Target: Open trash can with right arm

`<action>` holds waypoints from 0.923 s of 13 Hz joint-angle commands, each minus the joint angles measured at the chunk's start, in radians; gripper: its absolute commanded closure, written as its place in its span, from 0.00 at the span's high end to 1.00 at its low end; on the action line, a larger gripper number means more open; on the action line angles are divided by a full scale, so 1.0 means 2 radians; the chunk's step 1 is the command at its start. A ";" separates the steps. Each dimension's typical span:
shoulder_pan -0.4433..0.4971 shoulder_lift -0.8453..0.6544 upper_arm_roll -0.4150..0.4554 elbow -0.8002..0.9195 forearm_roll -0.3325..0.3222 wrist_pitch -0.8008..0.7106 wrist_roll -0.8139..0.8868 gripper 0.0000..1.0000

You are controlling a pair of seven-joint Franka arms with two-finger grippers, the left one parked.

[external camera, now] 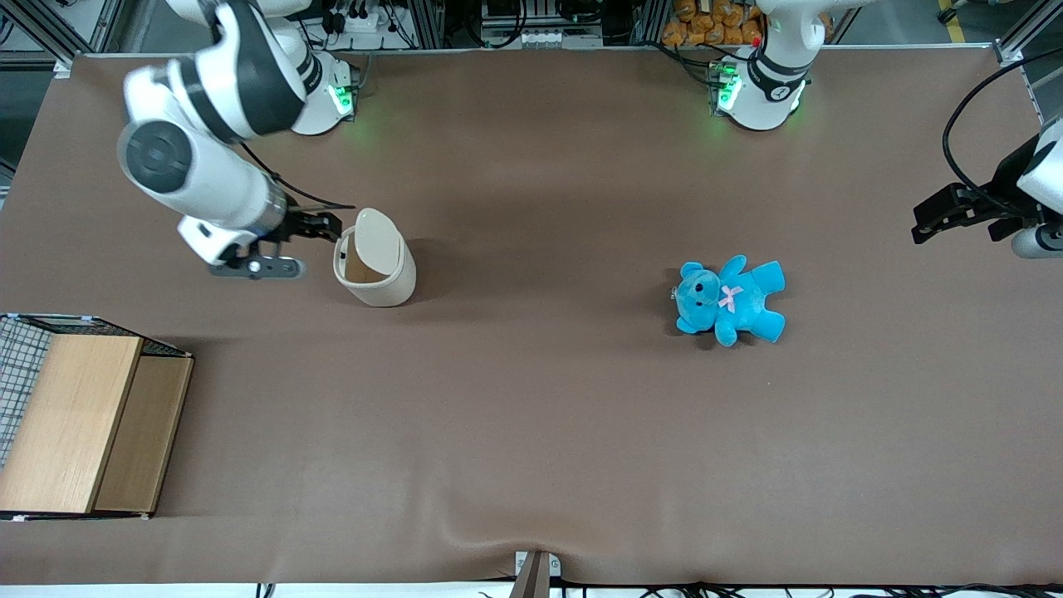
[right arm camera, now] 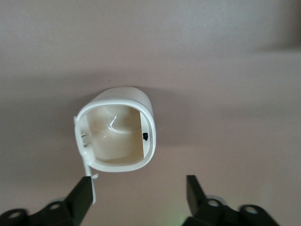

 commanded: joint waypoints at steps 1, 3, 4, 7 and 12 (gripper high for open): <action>-0.017 0.000 -0.009 0.070 -0.006 -0.055 -0.010 1.00; -0.017 -0.009 -0.044 0.105 -0.006 -0.079 -0.057 1.00; -0.016 -0.015 -0.067 0.115 -0.006 -0.082 -0.092 1.00; -0.014 -0.030 -0.122 0.117 -0.007 -0.082 -0.175 1.00; -0.012 -0.036 -0.147 0.152 -0.031 -0.095 -0.218 1.00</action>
